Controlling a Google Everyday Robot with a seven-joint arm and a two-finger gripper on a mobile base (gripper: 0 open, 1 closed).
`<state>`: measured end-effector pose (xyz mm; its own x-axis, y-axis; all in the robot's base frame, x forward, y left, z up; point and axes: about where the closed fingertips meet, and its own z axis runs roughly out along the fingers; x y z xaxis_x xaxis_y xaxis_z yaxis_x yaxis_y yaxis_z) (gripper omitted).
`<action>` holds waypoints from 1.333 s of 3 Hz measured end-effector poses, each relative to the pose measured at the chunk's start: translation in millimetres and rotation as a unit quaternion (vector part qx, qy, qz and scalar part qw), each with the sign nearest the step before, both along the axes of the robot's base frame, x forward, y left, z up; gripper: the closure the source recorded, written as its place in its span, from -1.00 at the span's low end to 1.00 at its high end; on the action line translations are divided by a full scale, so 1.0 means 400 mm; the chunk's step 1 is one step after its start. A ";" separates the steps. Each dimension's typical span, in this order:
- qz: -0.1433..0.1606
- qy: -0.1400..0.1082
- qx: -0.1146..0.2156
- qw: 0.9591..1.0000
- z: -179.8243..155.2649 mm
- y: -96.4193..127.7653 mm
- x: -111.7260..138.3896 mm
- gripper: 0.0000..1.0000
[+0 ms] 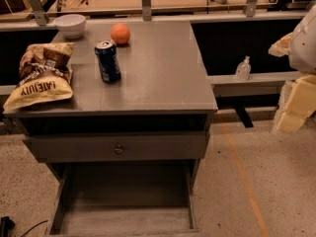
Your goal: Place pepsi can into middle drawer
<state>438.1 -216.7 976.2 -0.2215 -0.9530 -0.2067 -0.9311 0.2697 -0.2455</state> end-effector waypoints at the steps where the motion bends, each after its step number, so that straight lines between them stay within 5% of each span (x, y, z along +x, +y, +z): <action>1: 0.001 0.000 0.005 1.000 -0.002 0.005 0.006 -1.00; 2: 0.019 0.002 0.073 0.997 -0.033 0.077 0.088 -1.00; 4: 0.068 0.000 0.224 0.972 -0.075 0.333 0.300 -1.00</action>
Offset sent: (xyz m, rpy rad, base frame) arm 0.0801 0.0687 -0.0283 0.3458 0.0227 0.0874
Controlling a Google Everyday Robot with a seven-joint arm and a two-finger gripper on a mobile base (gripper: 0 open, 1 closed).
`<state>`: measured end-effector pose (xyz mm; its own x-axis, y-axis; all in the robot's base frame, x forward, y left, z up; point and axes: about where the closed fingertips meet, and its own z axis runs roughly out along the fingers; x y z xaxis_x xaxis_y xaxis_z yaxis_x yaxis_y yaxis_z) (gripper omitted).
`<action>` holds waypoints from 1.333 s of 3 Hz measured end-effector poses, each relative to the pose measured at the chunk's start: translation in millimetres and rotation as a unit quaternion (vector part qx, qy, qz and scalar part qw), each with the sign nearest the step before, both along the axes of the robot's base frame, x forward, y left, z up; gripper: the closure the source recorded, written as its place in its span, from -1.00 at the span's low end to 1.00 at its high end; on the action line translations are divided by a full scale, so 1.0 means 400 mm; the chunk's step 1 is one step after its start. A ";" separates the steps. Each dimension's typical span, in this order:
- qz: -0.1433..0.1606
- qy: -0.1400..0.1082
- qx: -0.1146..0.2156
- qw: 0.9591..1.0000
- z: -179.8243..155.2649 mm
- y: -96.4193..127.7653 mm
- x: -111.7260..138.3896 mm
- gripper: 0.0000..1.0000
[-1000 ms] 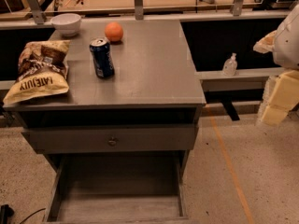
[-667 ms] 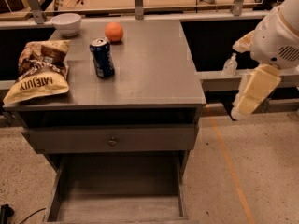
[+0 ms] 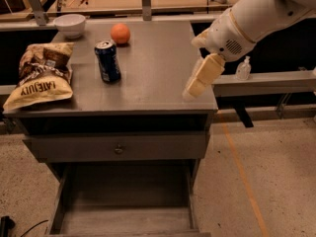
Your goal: Place pepsi can into middle drawer
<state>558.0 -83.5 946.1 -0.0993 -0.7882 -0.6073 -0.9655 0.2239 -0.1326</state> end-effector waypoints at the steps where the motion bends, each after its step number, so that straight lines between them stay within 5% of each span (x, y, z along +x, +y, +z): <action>1: 0.004 -0.021 0.055 0.998 0.011 0.126 0.062 -1.00; 2: 0.004 -0.021 0.055 0.998 0.011 0.126 0.062 -1.00; 4: 0.032 -0.011 0.140 0.990 -0.037 0.268 0.161 -1.00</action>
Offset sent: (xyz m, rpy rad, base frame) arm 0.0182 0.0397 0.0019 0.0853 -0.0246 0.0107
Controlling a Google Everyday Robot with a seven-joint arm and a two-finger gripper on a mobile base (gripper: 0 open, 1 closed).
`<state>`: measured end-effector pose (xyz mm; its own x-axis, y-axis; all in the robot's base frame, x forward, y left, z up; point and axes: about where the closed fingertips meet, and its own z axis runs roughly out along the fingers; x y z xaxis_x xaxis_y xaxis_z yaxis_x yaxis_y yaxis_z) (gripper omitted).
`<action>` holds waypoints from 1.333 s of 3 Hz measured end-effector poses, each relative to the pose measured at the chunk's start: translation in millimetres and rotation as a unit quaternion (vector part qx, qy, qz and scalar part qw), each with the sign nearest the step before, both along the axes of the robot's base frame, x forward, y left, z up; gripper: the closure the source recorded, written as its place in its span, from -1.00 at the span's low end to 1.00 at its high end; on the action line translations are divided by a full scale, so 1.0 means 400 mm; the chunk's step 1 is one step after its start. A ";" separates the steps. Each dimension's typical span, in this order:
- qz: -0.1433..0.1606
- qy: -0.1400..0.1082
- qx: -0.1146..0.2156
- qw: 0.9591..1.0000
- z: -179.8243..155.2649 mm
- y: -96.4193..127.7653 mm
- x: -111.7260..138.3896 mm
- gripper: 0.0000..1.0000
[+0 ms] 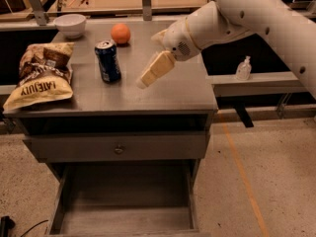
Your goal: Place pepsi can into middle drawer
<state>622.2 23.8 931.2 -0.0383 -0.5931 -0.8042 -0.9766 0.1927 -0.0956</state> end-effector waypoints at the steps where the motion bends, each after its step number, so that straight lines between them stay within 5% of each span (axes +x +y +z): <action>1: 0.011 0.004 0.046 0.999 -0.020 0.082 0.060 -1.00; 2: 0.014 0.000 0.077 0.997 -0.017 0.160 0.113 -1.00; 4: 0.025 -0.001 0.052 0.998 -0.020 0.278 0.196 -1.00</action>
Offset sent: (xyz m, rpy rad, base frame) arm 0.0710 0.0961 -0.0019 0.2258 -0.0157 0.0272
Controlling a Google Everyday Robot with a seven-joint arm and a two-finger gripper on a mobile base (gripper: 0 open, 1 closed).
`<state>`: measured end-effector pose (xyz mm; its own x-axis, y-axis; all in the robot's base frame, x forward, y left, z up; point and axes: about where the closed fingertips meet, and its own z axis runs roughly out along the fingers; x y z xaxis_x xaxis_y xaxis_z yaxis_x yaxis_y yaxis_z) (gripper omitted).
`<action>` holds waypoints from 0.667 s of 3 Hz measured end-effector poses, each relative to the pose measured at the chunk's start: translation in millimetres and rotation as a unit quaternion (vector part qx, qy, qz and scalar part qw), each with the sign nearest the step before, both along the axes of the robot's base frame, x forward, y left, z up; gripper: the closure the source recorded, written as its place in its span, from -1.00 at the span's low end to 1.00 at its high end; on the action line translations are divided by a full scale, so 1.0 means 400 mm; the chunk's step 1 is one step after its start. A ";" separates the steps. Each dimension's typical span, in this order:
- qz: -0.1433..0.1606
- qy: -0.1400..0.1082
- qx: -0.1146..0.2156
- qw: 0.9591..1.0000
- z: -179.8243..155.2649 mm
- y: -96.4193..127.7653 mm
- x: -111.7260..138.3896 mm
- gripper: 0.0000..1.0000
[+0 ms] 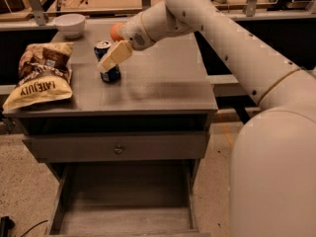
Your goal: Place pepsi can into middle drawer
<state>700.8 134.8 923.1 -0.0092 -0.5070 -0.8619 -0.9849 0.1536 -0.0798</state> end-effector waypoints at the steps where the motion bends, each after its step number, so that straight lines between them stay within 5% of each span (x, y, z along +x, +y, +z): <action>1: 0.013 0.015 -0.031 0.999 -0.047 0.037 0.022 -0.67; 2: 0.026 0.020 -0.055 0.998 -0.075 0.056 0.031 -0.20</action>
Offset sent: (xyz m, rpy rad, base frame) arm 0.0201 0.0243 -0.0375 -0.1653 0.0457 0.0767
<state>713.3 157.4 892.9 -0.0139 -0.5985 -0.8010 -0.9942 0.0939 -0.0529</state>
